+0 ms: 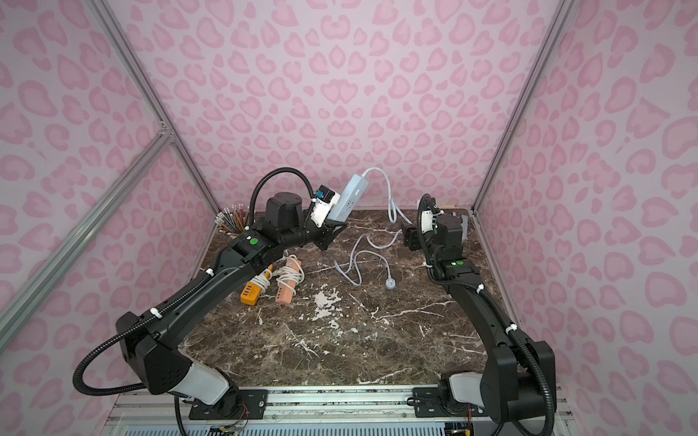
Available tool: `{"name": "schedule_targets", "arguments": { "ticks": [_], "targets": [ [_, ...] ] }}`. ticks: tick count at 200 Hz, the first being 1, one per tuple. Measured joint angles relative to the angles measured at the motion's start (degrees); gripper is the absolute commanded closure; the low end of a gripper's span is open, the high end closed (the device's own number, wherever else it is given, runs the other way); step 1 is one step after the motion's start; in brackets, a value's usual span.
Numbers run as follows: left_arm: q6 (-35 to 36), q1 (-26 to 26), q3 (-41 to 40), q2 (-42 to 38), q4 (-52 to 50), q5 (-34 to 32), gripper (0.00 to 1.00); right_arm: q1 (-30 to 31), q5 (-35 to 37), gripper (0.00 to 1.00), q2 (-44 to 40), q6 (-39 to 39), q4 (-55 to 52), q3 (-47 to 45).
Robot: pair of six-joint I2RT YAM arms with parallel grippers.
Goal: Wrap the cord around the power strip
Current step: Wrap the power cord around the power strip.
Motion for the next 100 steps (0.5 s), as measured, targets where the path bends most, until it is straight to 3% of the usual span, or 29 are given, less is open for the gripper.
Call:
{"name": "schedule_targets", "arguments": {
  "ticks": [19, 46, 60, 100],
  "targets": [
    [0.0, 0.1, -0.2, -0.5, 0.0, 1.5, 0.97, 0.7, -2.6, 0.4, 2.4, -1.4, 2.6, 3.0],
    [-1.5, 1.5, -1.6, -1.7, 0.7, 5.2, 0.97, 3.6, -5.3, 0.81, 5.1, -3.0, 6.6, 6.5],
    [-3.6, 4.0, -3.0, -2.4, 2.6, 7.1, 0.97, 5.0, -5.7, 0.97, 5.2, -3.8, 8.2, 6.1],
    [-13.8, 14.7, -9.4, -4.3, 11.1, 16.9, 0.97, 5.4, -1.3, 1.0, 2.8, -5.4, 11.5, -0.3]
  ]
}}
